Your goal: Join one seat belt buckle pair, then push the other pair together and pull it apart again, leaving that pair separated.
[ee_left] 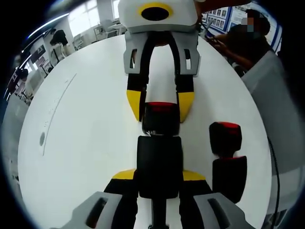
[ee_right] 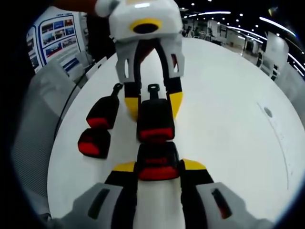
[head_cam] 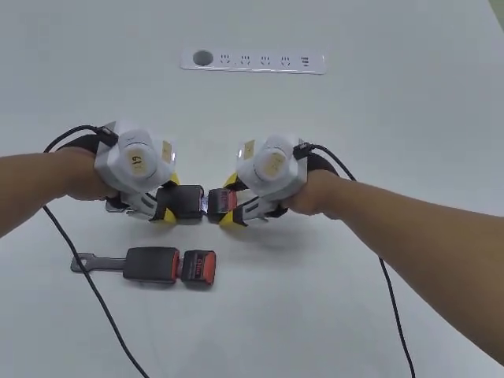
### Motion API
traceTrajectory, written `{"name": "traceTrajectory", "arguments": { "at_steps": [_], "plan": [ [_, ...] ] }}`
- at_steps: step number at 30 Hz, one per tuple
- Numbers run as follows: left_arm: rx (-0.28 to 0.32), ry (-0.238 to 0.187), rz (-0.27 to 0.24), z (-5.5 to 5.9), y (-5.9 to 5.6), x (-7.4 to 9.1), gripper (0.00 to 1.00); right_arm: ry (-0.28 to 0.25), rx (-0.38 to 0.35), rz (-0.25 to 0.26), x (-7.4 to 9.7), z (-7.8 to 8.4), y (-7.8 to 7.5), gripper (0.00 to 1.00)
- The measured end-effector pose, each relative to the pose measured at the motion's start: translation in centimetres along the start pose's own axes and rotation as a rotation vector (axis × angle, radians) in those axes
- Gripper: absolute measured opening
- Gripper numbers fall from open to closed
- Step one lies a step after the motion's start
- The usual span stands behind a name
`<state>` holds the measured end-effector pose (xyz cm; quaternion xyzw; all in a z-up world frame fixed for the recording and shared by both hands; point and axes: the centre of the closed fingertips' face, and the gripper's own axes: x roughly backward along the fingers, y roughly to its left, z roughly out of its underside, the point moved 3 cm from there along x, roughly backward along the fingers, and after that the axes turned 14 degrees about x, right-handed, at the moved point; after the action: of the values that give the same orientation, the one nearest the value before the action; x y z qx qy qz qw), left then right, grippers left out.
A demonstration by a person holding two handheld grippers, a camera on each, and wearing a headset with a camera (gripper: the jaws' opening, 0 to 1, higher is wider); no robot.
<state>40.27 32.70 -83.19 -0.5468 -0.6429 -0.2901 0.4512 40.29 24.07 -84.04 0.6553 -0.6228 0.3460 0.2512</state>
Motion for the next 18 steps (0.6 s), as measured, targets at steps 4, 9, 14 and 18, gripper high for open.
{"name": "traceTrajectory", "arguments": {
  "at_steps": [4, 9, 14, 18],
  "plan": [
    [0.005, -0.01, 0.001, 0.0, 0.0, 0.0, 0.34, 0.006, 0.005, -0.004, 0.3, 0.4, 0.0, 0.35],
    [0.01, -0.019, -0.001, 0.0, -0.1, 0.1, 0.34, 0.024, -0.004, -0.009, 1.3, 1.3, 0.0, 0.35],
    [0.03, -0.037, -0.009, 0.1, -0.1, 0.1, 0.34, 0.017, -0.016, -0.006, 1.2, 1.4, 0.0, 0.35],
    [0.036, -0.04, -0.012, 0.1, -0.2, 0.1, 0.34, 0.021, -0.012, -0.013, 1.5, 1.7, 0.0, 0.35]
  ]
}}
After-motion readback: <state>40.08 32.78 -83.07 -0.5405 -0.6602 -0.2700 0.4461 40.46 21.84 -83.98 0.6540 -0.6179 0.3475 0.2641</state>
